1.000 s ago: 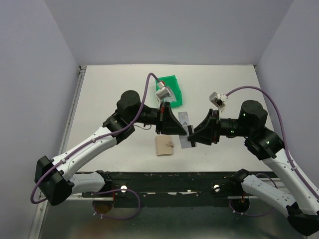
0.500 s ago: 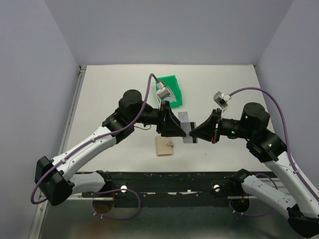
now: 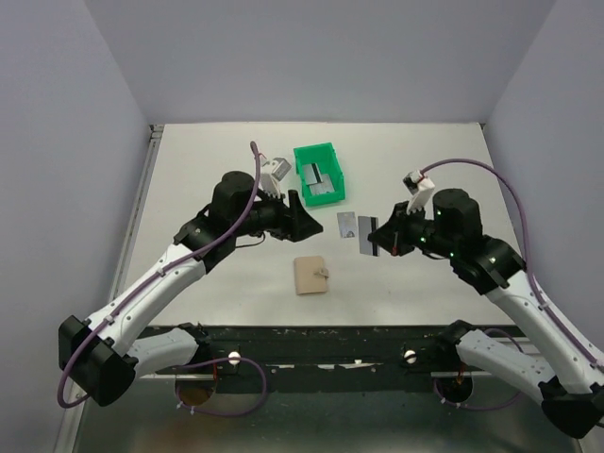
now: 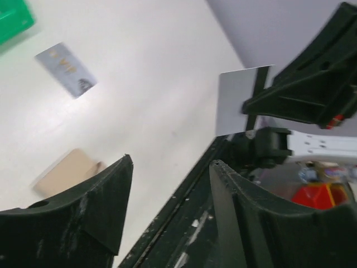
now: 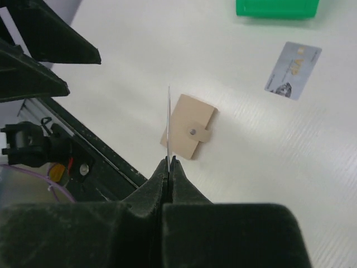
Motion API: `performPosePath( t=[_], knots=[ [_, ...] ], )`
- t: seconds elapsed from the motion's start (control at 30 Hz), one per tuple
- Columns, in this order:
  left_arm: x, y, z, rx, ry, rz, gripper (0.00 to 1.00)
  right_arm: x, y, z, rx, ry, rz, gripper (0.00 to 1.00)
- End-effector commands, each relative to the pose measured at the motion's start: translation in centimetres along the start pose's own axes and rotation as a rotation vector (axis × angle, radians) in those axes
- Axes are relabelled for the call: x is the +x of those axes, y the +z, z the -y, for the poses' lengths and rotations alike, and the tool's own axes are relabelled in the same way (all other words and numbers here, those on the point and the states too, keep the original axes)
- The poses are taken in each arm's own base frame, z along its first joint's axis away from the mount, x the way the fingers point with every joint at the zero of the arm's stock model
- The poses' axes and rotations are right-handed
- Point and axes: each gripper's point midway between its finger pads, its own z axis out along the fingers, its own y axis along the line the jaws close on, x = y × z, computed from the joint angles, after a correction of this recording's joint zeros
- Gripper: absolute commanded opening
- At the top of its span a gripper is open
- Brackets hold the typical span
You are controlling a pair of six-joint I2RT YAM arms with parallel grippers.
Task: Put the credit cards into the card holder
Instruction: Open the card holder at the center of the board.
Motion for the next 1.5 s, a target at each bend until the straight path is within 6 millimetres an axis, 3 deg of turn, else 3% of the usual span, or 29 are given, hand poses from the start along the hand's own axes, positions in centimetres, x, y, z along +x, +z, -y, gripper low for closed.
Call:
performPosePath(
  t=[0.0,0.1,0.27,0.43,0.77,1.0,1.27,1.47],
  knots=[
    [6.2,-0.3,-9.8,-0.390,-0.113,-0.086,0.65,3.2,2.0,2.6,0.106,0.042,-0.161,0.00],
    [9.4,-0.4,-12.5,-0.461,-0.170,-0.117,0.59,4.8,4.0,2.7,0.094,0.082,-0.238,0.00],
    [12.8,0.0,-14.7,-0.491,-0.244,-0.129,0.44,6.1,7.3,1.2,0.041,0.116,-0.301,0.00],
    [14.3,0.2,-15.6,-0.491,-0.269,-0.139,0.33,7.4,10.6,-1.8,-0.022,0.120,-0.367,0.01],
    [15.2,-0.1,-15.8,-0.483,-0.279,-0.128,0.01,11.6,15.5,-1.5,0.188,0.234,-0.591,0.00],
    [15.1,0.4,-15.8,-0.470,-0.271,-0.127,0.00,13.7,16.1,1.5,0.405,0.238,-0.667,0.00],
    [14.8,1.1,-15.7,-0.454,-0.258,-0.132,0.00,14.1,14.3,4.8,0.590,0.168,-0.662,0.00],
    [14.4,2.5,-15.8,-0.444,-0.244,-0.150,0.00,14.4,13.1,5.9,0.639,0.145,-0.658,0.00]
  ],
)
